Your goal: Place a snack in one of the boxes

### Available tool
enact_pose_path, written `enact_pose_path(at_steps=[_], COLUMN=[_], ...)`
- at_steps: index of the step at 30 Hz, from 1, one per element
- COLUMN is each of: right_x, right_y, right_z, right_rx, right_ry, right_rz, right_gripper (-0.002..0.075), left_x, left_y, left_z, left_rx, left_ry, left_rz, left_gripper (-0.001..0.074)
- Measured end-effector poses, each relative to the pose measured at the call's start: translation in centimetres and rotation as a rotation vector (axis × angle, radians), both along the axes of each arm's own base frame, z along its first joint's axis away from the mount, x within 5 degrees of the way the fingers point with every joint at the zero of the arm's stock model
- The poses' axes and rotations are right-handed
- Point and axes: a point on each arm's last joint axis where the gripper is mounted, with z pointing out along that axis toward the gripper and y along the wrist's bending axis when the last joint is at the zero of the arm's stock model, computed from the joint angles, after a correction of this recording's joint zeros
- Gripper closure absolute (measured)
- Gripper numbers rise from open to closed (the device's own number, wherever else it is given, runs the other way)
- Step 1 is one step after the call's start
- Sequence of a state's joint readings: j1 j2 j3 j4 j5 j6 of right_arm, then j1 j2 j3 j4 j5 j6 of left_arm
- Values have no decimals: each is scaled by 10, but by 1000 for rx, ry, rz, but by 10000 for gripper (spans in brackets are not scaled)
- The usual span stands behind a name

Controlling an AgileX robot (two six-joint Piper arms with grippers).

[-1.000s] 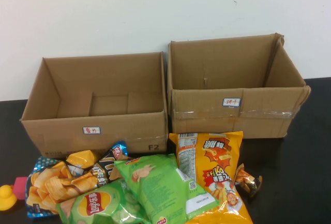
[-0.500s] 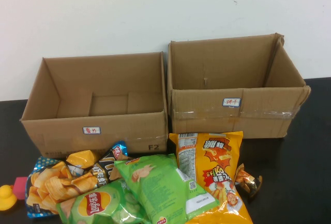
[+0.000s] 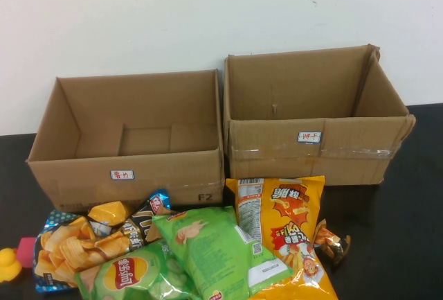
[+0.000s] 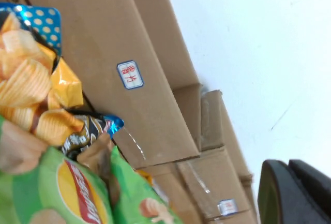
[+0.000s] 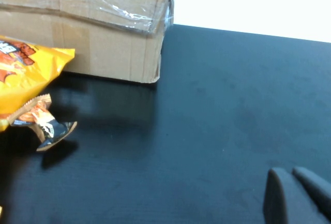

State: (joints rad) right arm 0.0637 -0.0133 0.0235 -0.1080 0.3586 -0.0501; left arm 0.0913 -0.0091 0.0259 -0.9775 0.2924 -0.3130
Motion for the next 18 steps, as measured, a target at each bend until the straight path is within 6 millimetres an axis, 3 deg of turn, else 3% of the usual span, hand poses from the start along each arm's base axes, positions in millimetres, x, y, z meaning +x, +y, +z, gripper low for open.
enact_pose_path(at_steps=[3, 6, 9, 14, 18], right_x=[0, 0, 0, 0, 0], right_y=[0, 0, 0, 0, 0], right_z=[0, 0, 0, 0, 0], right_rx=[0, 0, 0, 2, 2], right_ry=[0, 0, 0, 0, 0], right_rz=[0, 0, 0, 0, 0], right_gripper=[727, 727, 727, 727, 727], left_x=[-1, -9, -8, 14, 37], left_y=[-3, -13, -18, -24, -35], left_z=[6, 39, 69, 109, 131], left_rx=[201, 502, 788, 1093, 1291], left_ry=[-46, -142, -133, -133, -230], left_rz=[-58, -192, -339, -598, -832], left_gripper=[738, 738, 738, 738, 738])
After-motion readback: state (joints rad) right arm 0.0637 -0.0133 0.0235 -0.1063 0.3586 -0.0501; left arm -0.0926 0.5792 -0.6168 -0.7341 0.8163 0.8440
